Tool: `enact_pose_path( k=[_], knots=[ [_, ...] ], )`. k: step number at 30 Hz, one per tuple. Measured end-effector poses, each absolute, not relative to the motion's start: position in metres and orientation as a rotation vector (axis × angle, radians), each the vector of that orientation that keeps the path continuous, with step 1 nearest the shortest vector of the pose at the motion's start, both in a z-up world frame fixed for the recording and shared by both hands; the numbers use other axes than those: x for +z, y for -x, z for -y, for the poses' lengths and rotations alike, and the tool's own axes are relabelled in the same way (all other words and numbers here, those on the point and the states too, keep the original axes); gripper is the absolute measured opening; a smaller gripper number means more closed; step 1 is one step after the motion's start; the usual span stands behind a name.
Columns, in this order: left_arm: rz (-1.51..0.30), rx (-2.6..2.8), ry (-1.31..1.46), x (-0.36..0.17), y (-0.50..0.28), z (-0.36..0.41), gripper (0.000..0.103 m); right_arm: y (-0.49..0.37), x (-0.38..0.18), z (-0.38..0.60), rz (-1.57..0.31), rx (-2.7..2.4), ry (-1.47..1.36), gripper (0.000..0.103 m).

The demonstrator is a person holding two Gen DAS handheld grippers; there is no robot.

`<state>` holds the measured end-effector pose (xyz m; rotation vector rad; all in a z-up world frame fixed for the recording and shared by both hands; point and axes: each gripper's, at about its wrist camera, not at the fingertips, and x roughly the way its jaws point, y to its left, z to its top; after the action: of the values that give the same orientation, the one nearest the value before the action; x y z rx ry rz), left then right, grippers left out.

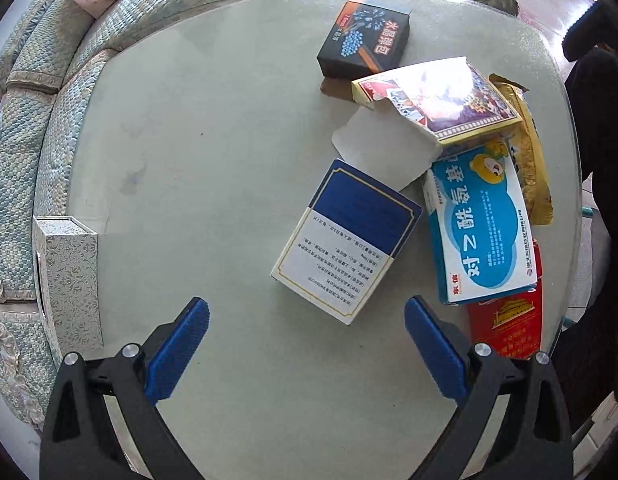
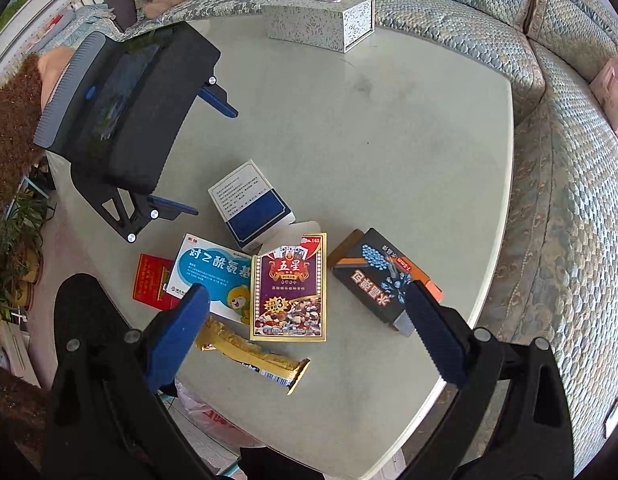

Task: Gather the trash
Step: 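Grasp the blue-white cigarette pack with the left tool while the right tool grasps the purple card box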

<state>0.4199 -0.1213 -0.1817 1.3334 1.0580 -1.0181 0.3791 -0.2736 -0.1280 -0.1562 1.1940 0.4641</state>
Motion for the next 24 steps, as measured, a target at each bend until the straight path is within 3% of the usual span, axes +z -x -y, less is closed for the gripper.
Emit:
enact_pose_path(
  k=[24],
  knots=[
    [-1.098,-1.113,-1.468,-0.244,-0.474,0.162,0.097,-0.392,-0.194,0.249,-1.315,0.478,0.243,0.095]
  ],
)
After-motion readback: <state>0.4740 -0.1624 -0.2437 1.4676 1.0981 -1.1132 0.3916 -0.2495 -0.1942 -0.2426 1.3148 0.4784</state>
